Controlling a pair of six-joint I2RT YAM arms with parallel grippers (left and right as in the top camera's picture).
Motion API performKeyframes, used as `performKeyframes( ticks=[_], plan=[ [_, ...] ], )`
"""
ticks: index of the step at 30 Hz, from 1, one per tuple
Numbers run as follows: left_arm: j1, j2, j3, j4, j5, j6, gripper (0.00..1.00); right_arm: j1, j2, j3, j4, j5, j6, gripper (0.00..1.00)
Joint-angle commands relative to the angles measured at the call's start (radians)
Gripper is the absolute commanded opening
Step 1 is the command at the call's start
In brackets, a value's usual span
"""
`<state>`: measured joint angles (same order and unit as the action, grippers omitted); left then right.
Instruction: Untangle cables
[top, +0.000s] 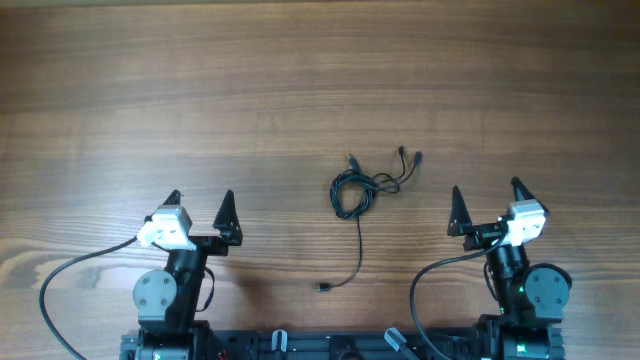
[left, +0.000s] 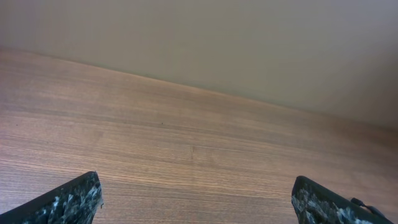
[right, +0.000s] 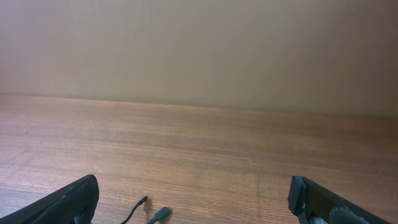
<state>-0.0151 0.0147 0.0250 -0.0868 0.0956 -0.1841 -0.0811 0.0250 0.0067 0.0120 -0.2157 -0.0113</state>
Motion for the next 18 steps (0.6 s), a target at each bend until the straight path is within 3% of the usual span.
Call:
performKeyframes(
  ticks=[1,5,10,14,18],
  plan=[
    [-0.005,-0.008,-0.012,0.009,-0.006,0.016,1.00,0.003,0.005,-0.001,0.008,0.044,0.011,1.00],
    [-0.005,-0.008,-0.012,0.002,-0.006,-0.042,1.00,0.003,0.005,-0.001,0.083,0.040,0.066,1.00],
    [-0.005,0.064,0.024,-0.059,-0.054,-0.060,1.00,0.003,0.005,0.009,0.000,0.040,0.146,1.00],
    [-0.005,0.247,0.131,-0.098,-0.055,-0.060,1.00,0.003,0.055,0.048,-0.062,0.063,0.153,1.00],
    [-0.005,0.530,0.297,-0.154,-0.043,-0.060,1.00,0.003,0.260,0.136,-0.089,0.059,0.195,1.00]
  ],
)
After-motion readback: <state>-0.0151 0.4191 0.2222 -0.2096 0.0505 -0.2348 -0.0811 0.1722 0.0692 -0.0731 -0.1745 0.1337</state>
